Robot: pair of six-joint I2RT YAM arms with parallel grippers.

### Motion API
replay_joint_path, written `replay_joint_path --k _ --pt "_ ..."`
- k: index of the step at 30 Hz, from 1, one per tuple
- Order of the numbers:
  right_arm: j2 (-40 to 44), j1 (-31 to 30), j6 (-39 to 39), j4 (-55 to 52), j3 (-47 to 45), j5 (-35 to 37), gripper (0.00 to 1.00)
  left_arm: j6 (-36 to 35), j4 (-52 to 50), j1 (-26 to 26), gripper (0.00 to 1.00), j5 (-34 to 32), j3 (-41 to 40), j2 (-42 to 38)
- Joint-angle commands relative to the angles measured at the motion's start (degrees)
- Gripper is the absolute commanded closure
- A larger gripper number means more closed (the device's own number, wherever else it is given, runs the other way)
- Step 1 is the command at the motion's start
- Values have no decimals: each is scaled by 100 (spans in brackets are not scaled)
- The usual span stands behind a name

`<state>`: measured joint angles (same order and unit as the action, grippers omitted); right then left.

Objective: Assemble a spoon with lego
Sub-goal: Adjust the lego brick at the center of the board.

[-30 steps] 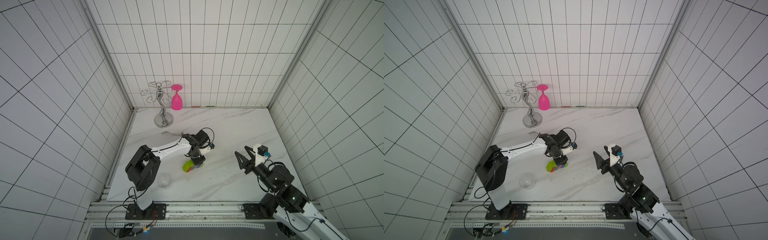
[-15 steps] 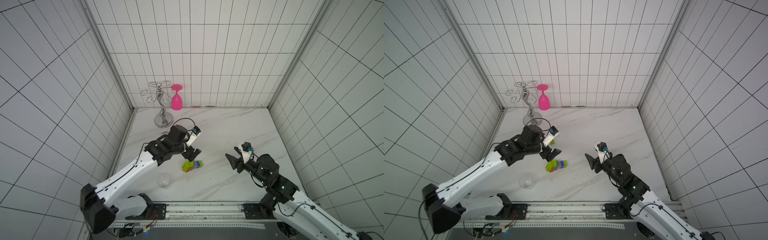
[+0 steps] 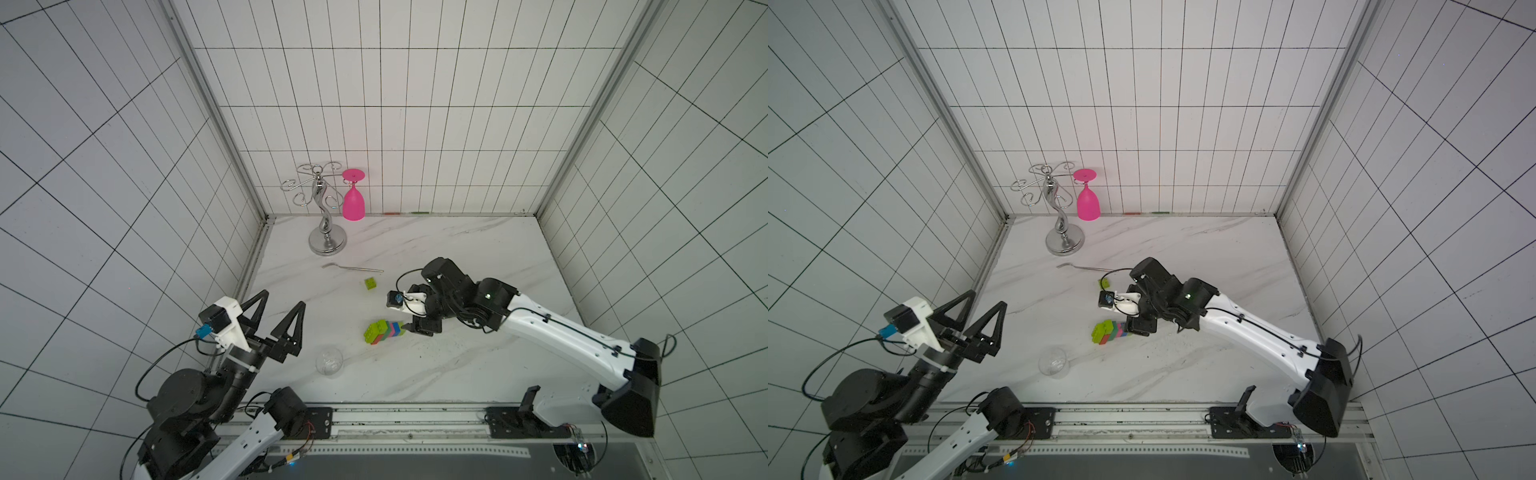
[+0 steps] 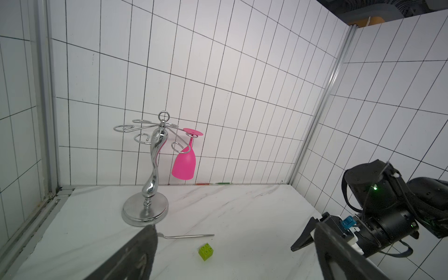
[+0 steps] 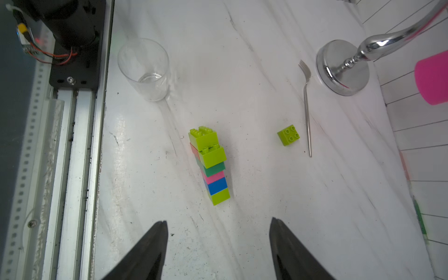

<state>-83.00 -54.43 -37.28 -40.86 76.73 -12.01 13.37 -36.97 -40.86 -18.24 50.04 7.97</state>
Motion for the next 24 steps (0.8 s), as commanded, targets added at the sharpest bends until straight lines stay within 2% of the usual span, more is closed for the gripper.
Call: replay_joint_path --k 1,5,8,14,18,24 --pt "-852 -321 -890 -1760 1090 547 30 169 -404 2 1 -170 -283 -332" --pt "-2064 -746 -1005 -2457 2401 1017 30 88 -593 0 1 -109 -421 -697" --pt "-2929 -1019 -966 -2835 3388 1414 30 -19 -943 0 1 -85 -321 -650" --pt "-4290 -1244 -982 -3485 5006 1951 29 106 -1198 8 1 -77 -188 -702" --pt "-4889 -1288 -963 -3989 5694 2150 30 64 -1203 8 1 30 -192 -692" --pt "-5367 -1324 -966 -4169 6024 2476 31 58 -1224 8 1 81 -186 -691"
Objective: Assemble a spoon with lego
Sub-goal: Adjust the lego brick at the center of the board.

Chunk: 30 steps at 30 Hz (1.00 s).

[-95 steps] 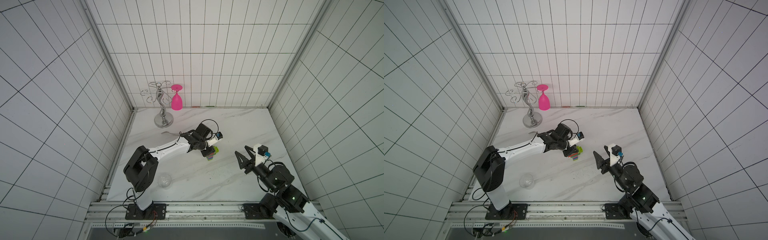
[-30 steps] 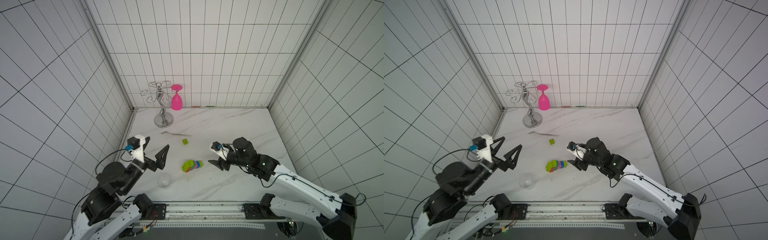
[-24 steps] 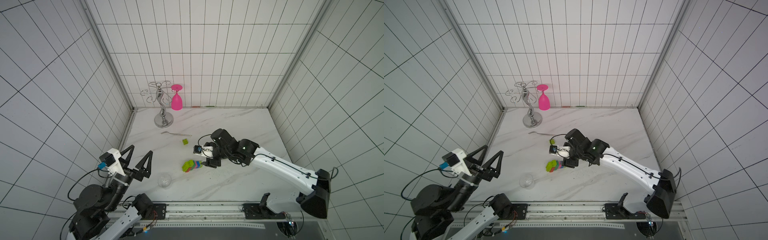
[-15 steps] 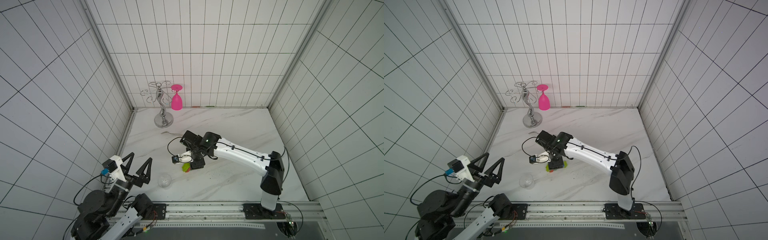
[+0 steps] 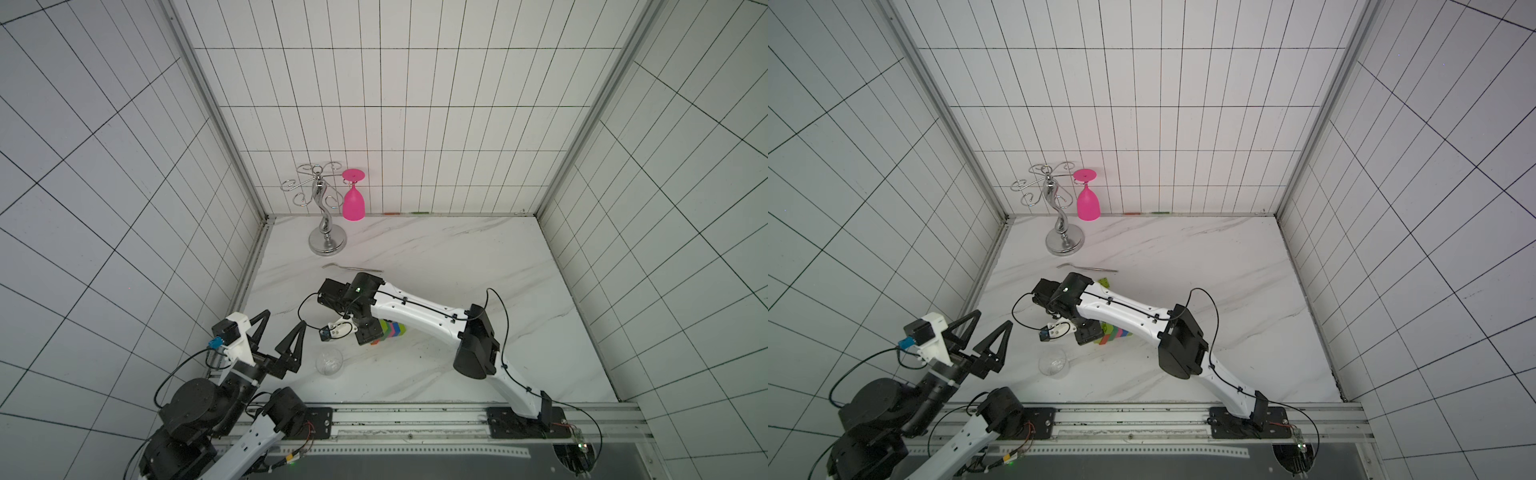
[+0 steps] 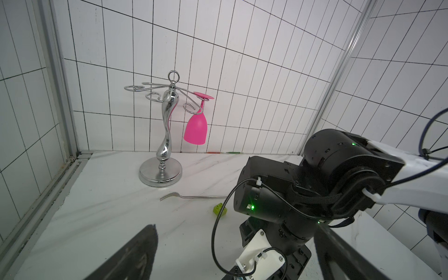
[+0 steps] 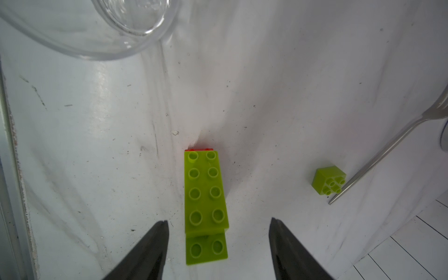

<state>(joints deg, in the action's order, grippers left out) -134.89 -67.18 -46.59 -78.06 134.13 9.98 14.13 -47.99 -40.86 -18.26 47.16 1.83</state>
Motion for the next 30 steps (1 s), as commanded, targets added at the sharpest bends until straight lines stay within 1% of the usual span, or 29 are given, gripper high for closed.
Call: replay_joint_path --k 1,6,18,21,30 --pt "-246 -50 -39 -442 306 332 31 -16 -123 8 1 100 101 -83" --pt "-537 -41 -87 -497 500 368 32 -14 -132 8 1 163 103 -84" --pt "-1011 38 -74 -947 816 31 42 -16 -130 7 1 191 94 -75" --pt "-1069 81 -33 -972 817 43 48 -25 -133 7 1 191 92 -84" --pt "-1028 134 -10 -948 817 -64 75 -39 -131 4 1 165 84 -76"
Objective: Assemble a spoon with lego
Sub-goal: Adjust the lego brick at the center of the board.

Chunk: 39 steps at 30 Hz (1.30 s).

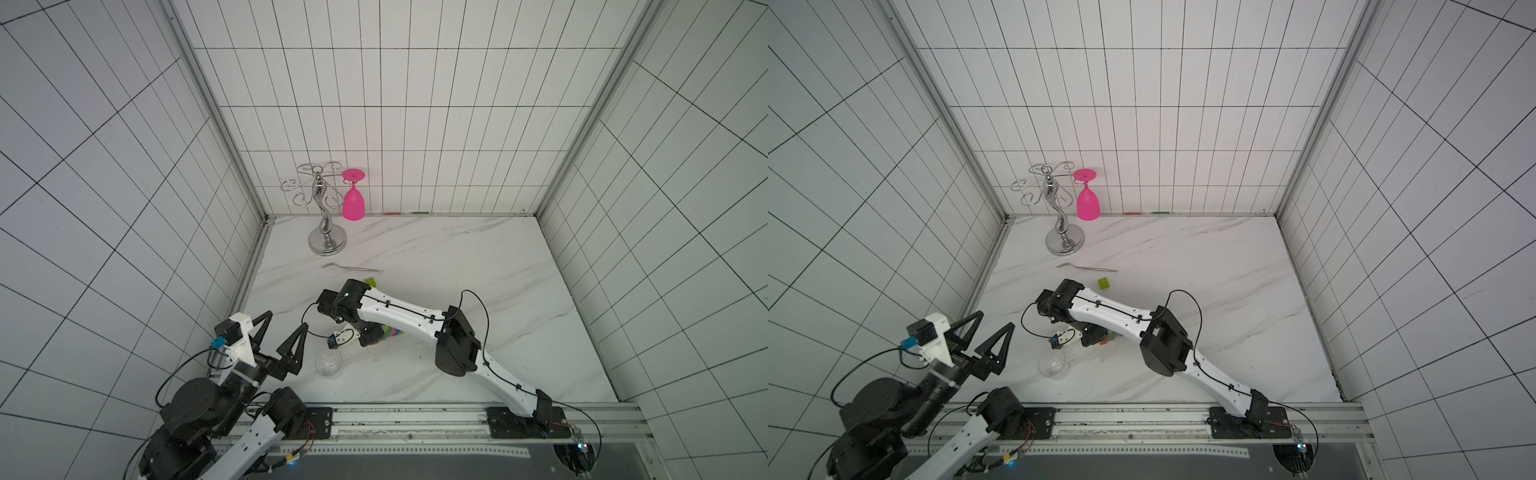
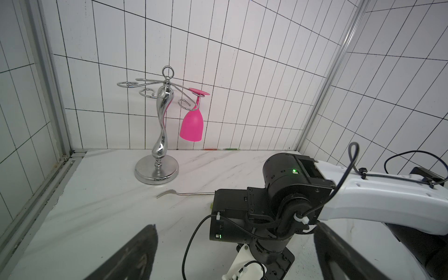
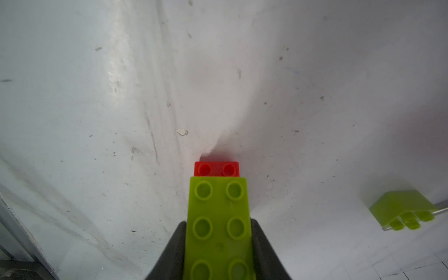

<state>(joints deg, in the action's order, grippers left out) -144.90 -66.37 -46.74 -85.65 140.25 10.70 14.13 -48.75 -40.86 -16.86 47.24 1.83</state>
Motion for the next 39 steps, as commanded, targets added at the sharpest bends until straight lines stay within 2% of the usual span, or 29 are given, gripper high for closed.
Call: replay_joint_path --k 1,7,12,17,22,25,28,31,39 --pt "-8 54 7 -181 205 -166 78 -39 -55 4 1 25 74 -81" --pt "389 212 131 -41 159 -680 90 -37 -63 8 1 8 77 -80" --pt "1534 537 303 615 -620 -1294 92 -39 -55 8 1 13 74 -85" --pt "3163 1045 630 2159 -2553 -1906 92 -41 -53 4 1 21 79 -86" --pt "4908 1755 1331 4877 -5241 -2679 92 -54 -29 7 1 53 66 -81" --pt "5640 2174 1763 6459 -6620 -3206 92 -67 -5 26 1 105 48 -75" --pt "5900 2530 2035 7474 -7440 -3760 93 -84 28 26 1 137 22 -79" --pt "5863 2731 2020 8133 -7933 -3956 93 -95 68 32 1 161 -2 -81" --pt "5410 3102 2041 9012 -8497 -4236 93 -116 85 30 1 175 -22 -75"
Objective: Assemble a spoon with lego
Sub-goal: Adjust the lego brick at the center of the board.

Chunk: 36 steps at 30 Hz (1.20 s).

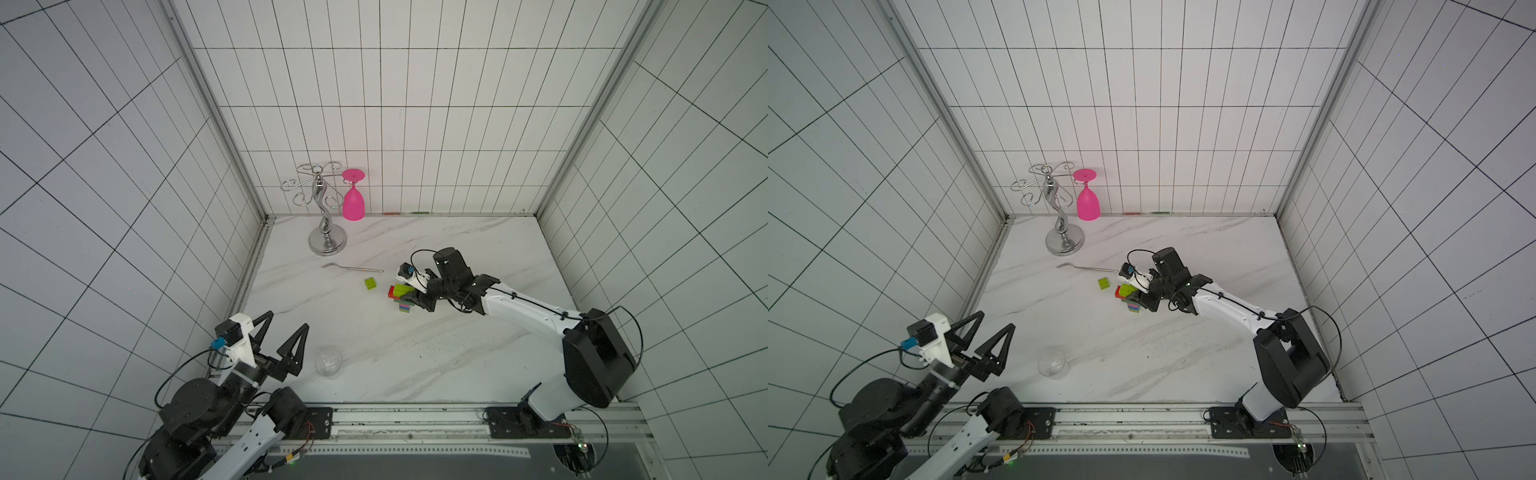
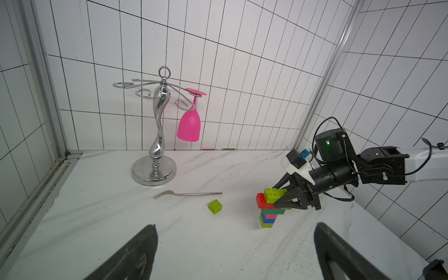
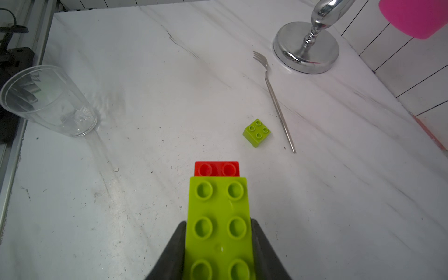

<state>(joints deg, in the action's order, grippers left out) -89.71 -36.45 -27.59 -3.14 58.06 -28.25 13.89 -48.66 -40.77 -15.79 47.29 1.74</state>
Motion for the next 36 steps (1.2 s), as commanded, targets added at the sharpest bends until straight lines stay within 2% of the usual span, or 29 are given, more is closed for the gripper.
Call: replay_joint_path --k 1,12,19,27,32,36 --pt "-161 134 140 834 -330 -363 93 -98 76 25 1 67 -27 -66" --pt "-570 142 281 1028 -554 -248 86 -108 103 26 1 76 -44 -66" --pt "-637 136 316 709 -430 -207 55 -107 95 26 1 76 -44 -65" --pt "-320 109 255 -536 190 -50 44 -100 94 26 1 63 -44 -67" --pt "-43 33 132 -1876 786 278 43 -101 86 26 1 67 -44 -69" --pt "-92 -47 188 -2489 1270 742 44 -99 83 26 1 62 -30 -69"
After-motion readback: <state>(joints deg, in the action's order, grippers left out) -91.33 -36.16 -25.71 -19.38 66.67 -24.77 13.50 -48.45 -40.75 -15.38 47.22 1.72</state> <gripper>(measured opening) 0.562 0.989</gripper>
